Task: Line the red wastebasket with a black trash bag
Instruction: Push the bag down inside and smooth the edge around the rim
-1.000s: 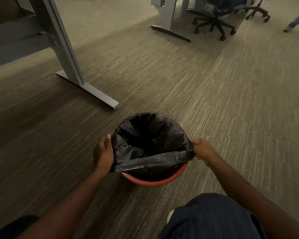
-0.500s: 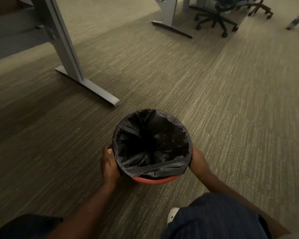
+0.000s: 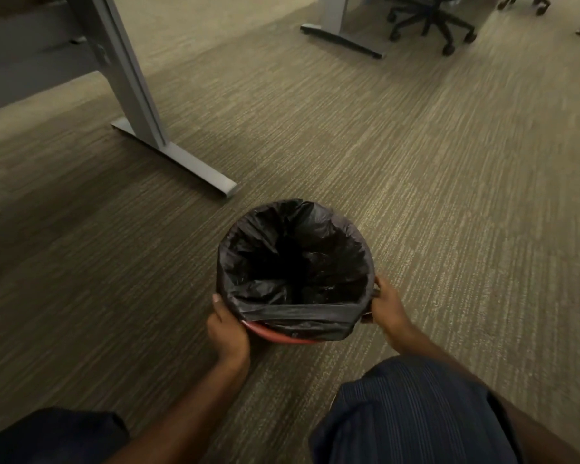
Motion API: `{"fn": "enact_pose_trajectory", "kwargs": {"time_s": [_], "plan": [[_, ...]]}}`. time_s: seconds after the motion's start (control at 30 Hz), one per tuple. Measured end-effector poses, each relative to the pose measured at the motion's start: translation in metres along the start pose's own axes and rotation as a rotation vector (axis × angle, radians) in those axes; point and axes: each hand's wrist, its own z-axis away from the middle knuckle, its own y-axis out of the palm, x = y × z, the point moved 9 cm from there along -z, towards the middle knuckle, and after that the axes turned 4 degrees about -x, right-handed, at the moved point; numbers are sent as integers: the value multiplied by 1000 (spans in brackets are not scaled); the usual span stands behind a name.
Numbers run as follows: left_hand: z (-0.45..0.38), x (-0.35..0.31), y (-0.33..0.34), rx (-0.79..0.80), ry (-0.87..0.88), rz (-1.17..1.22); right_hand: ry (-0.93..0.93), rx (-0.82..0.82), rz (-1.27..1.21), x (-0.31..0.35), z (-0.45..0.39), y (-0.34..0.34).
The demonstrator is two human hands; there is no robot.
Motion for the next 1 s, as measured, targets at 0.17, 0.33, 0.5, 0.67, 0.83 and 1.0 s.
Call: {"fn": "enact_pose_trajectory", "kwargs": {"time_s": [0.17,0.33,0.5,0.67,0.83,1.0], "plan": [[-3,-2,10,83,177,-53,-128,-48,82,3,4,5],[-4,2,15,263,388,-278,-109,-42,242,-12,-1,8],[-7,2,12,444,415,-587,-104,19,309,-21,-6,14],[-10,-8,8,502,372,-685,47,-27,18,-41,-16,9],[-42,-14,13,415,381,-828,156,-31,-166,-18,-17,8],[-93,-28,4,328,234,-705,-36,-114,193,22,-24,-24]]}}
